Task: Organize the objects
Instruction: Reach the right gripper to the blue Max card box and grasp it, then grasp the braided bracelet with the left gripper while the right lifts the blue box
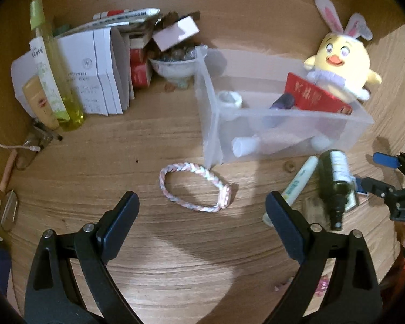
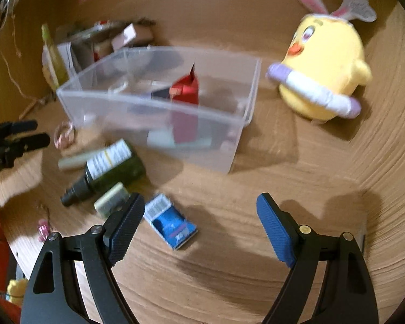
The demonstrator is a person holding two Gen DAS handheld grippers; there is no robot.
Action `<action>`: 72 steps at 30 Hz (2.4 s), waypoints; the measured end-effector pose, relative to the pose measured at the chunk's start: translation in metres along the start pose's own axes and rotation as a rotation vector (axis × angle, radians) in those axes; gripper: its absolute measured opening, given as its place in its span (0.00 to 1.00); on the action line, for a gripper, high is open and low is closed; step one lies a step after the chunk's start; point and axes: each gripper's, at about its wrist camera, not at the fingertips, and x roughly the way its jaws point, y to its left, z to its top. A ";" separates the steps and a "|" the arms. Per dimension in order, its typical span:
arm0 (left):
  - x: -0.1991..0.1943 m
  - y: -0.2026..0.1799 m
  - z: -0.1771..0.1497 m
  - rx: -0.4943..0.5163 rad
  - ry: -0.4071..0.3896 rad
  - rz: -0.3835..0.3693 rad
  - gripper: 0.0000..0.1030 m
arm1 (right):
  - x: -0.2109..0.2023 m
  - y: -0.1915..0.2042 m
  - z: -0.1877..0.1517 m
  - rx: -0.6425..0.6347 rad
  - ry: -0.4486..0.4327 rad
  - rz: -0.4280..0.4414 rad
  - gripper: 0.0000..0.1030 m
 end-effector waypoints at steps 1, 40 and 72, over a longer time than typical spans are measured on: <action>0.002 0.000 -0.001 0.002 0.004 0.001 0.93 | 0.002 0.001 -0.002 -0.004 0.009 0.007 0.81; 0.016 -0.025 -0.005 0.085 -0.004 -0.004 0.10 | -0.002 0.006 -0.009 0.007 -0.034 0.065 0.24; -0.087 -0.040 0.040 0.023 -0.326 -0.084 0.10 | -0.074 0.002 0.044 0.079 -0.311 0.074 0.24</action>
